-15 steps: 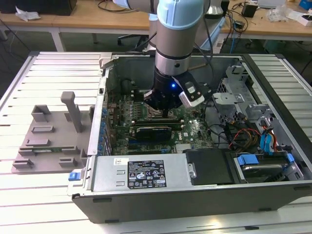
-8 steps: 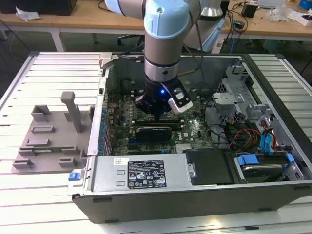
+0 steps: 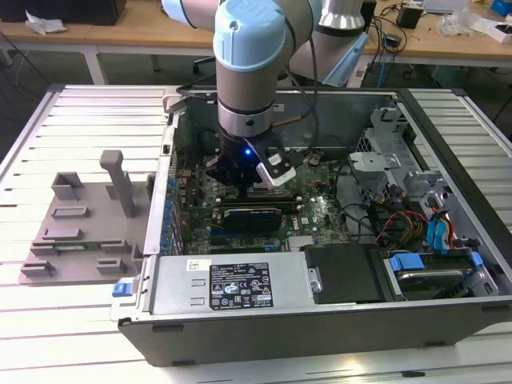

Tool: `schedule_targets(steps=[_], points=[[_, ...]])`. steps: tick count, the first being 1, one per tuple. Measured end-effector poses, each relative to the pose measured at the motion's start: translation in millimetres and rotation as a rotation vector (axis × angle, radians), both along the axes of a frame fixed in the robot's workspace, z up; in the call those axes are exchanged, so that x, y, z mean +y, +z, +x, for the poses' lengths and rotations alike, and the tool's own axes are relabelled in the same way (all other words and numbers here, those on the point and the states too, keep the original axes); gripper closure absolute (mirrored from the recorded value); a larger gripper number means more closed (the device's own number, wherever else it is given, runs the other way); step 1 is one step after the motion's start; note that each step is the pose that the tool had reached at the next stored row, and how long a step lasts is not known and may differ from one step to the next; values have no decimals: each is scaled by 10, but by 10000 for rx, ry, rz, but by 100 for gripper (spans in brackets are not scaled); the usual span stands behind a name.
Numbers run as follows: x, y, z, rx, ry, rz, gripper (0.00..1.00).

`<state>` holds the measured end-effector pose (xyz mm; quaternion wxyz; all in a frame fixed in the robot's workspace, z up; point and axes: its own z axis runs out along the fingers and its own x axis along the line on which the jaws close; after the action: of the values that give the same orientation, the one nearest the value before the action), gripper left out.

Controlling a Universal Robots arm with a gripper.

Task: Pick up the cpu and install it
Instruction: 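Install the second cpu locking lever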

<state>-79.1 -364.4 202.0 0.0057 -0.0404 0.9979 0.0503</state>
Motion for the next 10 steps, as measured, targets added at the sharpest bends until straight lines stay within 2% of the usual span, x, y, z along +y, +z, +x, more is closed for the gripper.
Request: schedule_targets(steps=[3, 7, 10], points=[[6, -7, 0, 4, 2, 19, 89], [2, -15, 0, 0, -1, 92, 89], [-7, 7, -1, -33, 1, 97, 89]])
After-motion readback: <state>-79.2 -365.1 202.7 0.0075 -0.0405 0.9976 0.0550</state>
